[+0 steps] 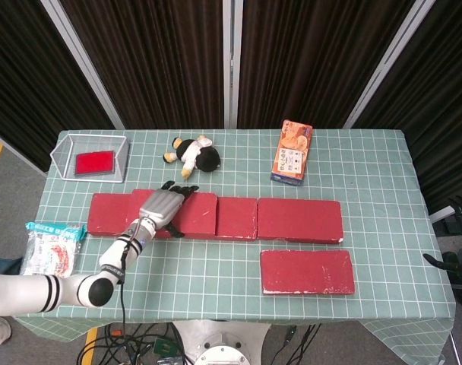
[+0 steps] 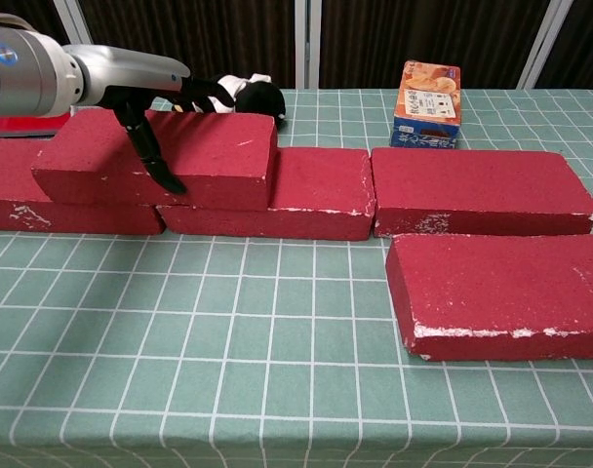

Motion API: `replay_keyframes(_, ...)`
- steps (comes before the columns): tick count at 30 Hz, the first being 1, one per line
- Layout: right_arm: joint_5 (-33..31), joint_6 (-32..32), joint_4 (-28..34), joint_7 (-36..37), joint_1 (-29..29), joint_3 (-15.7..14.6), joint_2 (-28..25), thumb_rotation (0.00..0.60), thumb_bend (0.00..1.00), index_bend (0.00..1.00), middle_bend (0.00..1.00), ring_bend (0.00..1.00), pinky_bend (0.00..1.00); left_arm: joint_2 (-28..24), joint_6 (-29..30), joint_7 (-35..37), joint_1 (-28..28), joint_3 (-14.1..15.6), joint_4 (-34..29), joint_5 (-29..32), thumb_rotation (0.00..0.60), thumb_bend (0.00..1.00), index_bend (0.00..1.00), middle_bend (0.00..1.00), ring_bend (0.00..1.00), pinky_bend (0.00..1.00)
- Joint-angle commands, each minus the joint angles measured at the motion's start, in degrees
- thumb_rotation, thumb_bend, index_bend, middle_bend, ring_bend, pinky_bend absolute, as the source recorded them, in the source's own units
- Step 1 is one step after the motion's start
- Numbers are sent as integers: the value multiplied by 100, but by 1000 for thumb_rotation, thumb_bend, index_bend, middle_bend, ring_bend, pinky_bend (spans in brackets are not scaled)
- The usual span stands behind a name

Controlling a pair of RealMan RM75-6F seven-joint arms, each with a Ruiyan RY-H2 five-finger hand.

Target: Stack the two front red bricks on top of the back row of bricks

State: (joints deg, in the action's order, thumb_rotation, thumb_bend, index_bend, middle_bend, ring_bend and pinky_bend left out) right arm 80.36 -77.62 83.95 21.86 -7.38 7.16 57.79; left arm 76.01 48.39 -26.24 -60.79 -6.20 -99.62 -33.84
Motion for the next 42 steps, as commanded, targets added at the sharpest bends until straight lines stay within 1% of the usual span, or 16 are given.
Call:
replay_keyframes(1,3,1,-7,3,-1,-1,7,600,0,0,0,0,0,23,-6,-9,-18,12,16,-12,600,93,14,193,157,0)
replay_keyframes(11,-7,43,-45,32,-12,-3,20,600,0,0,0,0,0,-18,13,-21,-116,-33,-28,47,600,93,14,193,156,0)
replay_keyframes(33,8,70,-43,25,-32,-1,15,600,0,0,0,0,0,40,-21,39,-183,31,87,136,600,93,14,181,154,0)
replay_keyframes(37,2,73,-38,18,-36,3,19,600,0,0,0,0,0,22,-62,54,-189,48,66,148,600,93,14,164,138,0)
replay_keyframes(42,17,70,-38,-3,-39,-6,35,600,0,0,0,0,0,29,-151,31,-233,101,94,206,600,93,14,113,92,0)
